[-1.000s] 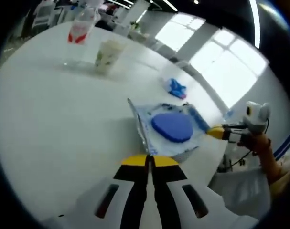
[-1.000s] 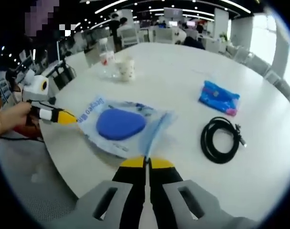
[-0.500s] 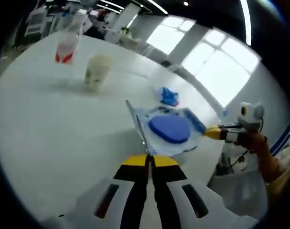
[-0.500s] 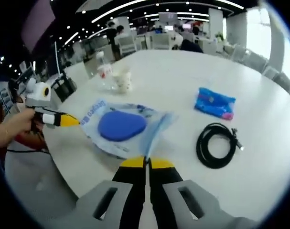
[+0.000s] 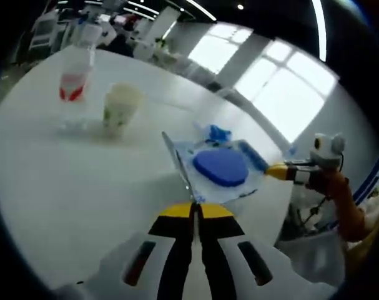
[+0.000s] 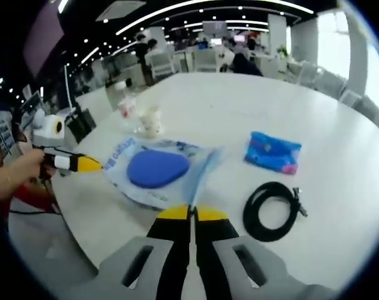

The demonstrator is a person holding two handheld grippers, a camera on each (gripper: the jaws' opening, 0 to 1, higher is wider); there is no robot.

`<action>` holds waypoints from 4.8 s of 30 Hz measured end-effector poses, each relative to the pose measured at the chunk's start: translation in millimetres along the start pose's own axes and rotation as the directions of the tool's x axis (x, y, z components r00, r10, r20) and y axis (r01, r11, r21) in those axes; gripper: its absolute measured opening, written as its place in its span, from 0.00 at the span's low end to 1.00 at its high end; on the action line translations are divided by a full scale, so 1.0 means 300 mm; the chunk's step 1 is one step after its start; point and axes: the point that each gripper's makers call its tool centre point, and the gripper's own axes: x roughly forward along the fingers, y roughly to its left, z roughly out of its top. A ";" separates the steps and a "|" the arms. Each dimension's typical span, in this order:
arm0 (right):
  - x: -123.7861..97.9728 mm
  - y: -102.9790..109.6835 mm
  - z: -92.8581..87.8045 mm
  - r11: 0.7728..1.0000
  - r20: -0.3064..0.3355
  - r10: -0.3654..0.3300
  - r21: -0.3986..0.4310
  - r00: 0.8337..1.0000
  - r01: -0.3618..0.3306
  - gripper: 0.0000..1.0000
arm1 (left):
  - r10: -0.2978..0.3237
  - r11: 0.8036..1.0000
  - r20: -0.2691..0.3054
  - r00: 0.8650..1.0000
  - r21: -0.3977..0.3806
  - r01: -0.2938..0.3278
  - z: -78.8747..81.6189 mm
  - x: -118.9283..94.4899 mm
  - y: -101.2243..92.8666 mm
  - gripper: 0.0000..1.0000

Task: Arrange the tabletop items into an orderly group along one side of the table until the central work area is clear of visible clutter.

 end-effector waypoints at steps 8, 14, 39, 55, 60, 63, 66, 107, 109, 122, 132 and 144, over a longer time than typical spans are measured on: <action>0.055 -0.043 0.060 1.000 -0.002 -0.009 0.007 1.000 0.009 0.01 | 0.011 1.000 -0.001 1.000 -0.002 -0.011 0.060 0.054 0.039 0.00; 0.120 -0.071 0.099 1.000 -0.001 -0.008 0.000 1.000 0.008 0.01 | 0.046 0.999 0.009 0.999 -0.017 -0.046 0.103 0.105 0.094 0.00; 0.334 -0.212 0.183 0.999 0.007 -0.032 0.016 0.999 0.032 0.01 | 0.148 0.988 0.049 0.988 0.025 -0.149 0.230 0.268 0.213 0.00; 0.429 -0.265 0.201 0.998 0.058 -0.036 0.051 0.998 0.033 0.01 | 0.213 0.976 0.117 0.970 -0.068 -0.206 0.265 0.343 0.300 0.00; 0.458 -0.278 0.197 0.997 0.078 -0.038 0.065 0.996 0.033 0.01 | 0.242 0.970 0.146 0.959 -0.051 -0.237 0.276 0.361 0.312 0.00; 0.471 -0.296 0.189 0.997 0.075 -0.057 0.061 0.996 0.052 0.01 | 0.244 0.969 0.148 0.958 -0.064 -0.237 0.272 0.369 0.314 0.00; 0.477 -0.297 0.169 0.996 0.062 -0.058 0.069 0.996 0.054 0.01 | 0.249 0.968 0.134 0.959 -0.051 -0.244 0.255 0.375 0.314 0.00; 0.464 -0.254 0.100 0.988 -0.009 -0.032 0.149 0.999 0.033 0.26 | 0.271 0.961 0.128 0.954 -0.084 -0.262 0.240 0.312 0.288 0.08; 0.451 -0.237 0.106 0.988 -0.005 -0.020 0.151 1.000 0.021 0.31 | 0.257 0.965 0.136 0.957 -0.082 -0.247 0.245 0.297 0.272 0.11; 0.345 -0.114 0.125 0.989 0.008 0.045 0.138 0.999 -0.046 0.71 | 0.195 0.972 0.162 0.967 0.097 -0.212 0.224 0.183 0.171 0.34; 0.244 -0.026 0.145 0.987 0.038 0.110 0.116 0.993 -0.114 0.86 | 0.125 0.965 0.174 0.977 0.208 -0.161 0.225 0.081 0.063 0.52; 0.150 0.013 0.106 0.987 0.023 0.158 0.032 0.987 -0.159 0.99 | 0.057 0.967 0.120 0.991 0.239 -0.084 0.129 -0.027 -0.040 0.74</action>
